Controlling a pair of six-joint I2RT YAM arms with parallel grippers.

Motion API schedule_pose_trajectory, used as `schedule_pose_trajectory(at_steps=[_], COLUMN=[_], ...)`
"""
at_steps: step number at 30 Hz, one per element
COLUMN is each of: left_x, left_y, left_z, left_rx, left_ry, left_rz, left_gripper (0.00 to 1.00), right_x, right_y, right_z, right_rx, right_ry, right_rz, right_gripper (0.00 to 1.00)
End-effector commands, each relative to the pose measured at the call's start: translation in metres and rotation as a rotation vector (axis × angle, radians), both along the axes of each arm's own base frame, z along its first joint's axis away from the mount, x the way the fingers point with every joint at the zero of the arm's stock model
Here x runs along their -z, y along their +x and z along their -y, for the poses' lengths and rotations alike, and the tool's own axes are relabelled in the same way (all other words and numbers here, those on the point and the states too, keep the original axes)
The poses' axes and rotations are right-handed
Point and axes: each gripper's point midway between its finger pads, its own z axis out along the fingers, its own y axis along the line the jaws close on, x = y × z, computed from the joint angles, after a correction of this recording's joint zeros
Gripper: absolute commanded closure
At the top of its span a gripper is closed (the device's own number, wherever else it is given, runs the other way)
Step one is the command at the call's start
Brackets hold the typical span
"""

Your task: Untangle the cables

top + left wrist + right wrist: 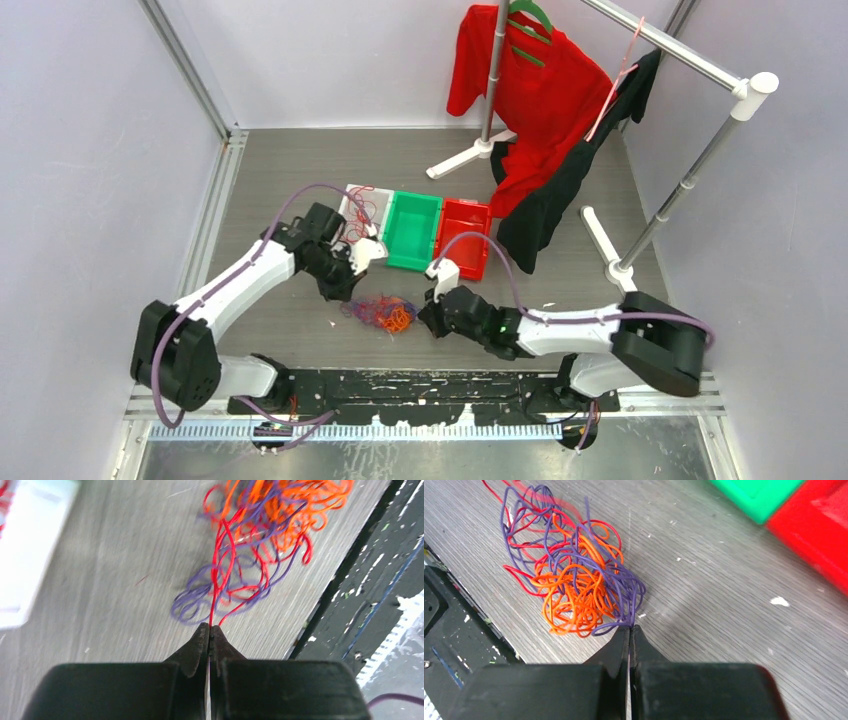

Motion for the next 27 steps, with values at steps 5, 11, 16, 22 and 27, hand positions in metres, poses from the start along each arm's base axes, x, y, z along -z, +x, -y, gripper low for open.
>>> schedule_pose_trajectory(at_steps=[5,11,16,22,27], left_x=[-0.054,-0.068,-0.067,-0.044,-0.015], left_y=[0.018,0.007,-0.002,-0.004,0.0], left_z=[-0.056,-0.078,-0.095,-0.127,-0.16], left_rx=[-0.058,-0.056,-0.018,0.031,0.085], left_ry=[0.005,0.026,0.091,0.242,0.42], left_rz=[0.18,0.215,0.25,0.282,0.319], left_gripper=[1.0,1.0,1.0,1.0,1.0], right_x=[-0.079,-0.144,-0.19,-0.218,-0.246], right_y=[0.018,0.029,0.028,0.027,0.025], right_z=[0.056,0.096,0.12,0.15,0.184], right_rx=[0.18,0.334,0.396,0.477,0.563], right_ry=[0.042,0.127,0.21,0.228,0.245], right_rz=[0.179,0.297,0.353,0.391,0.45], right_gripper=[0.99,0.99,0.99,0.99,0.99])
